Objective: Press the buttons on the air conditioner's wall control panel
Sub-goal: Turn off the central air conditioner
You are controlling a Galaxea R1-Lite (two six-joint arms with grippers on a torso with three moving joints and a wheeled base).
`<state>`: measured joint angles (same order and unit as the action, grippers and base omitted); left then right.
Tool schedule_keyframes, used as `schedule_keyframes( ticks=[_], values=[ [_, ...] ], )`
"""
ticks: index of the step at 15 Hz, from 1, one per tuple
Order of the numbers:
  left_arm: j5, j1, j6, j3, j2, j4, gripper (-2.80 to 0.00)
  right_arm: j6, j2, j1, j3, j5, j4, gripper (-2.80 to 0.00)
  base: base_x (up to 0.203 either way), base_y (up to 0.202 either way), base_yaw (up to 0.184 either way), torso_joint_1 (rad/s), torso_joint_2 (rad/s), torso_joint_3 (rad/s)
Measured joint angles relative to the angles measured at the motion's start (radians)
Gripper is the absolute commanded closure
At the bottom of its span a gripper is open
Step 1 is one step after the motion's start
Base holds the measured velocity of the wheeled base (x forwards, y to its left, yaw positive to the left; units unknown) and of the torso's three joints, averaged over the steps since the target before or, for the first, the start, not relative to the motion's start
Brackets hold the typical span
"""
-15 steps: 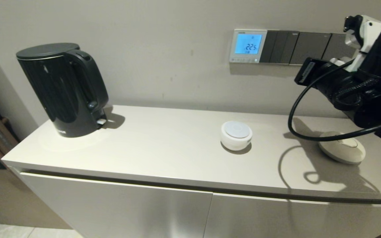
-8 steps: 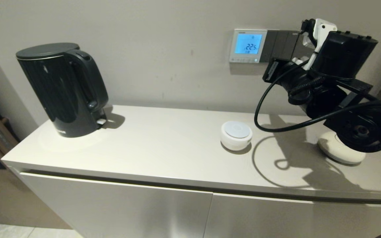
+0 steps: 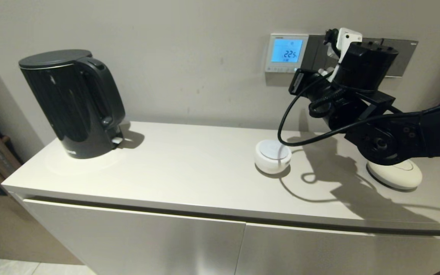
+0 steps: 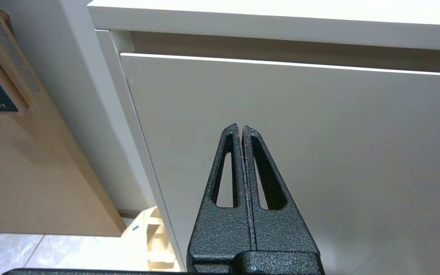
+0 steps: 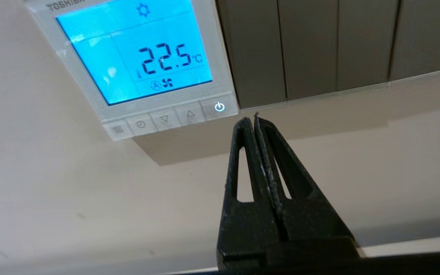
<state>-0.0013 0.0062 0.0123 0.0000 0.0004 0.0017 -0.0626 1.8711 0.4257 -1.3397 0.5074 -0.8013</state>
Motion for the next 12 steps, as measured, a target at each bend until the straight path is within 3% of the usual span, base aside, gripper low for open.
schedule_keyframes(
  ticks=[12],
  values=[
    [0.0,0.0,0.0,0.0,0.0,0.0,0.0,0.026,0.072,0.017,-0.062,-0.002,-0.069,0.0,0.0,0.0,0.0,0.0,0.0,0.0]
  ],
)
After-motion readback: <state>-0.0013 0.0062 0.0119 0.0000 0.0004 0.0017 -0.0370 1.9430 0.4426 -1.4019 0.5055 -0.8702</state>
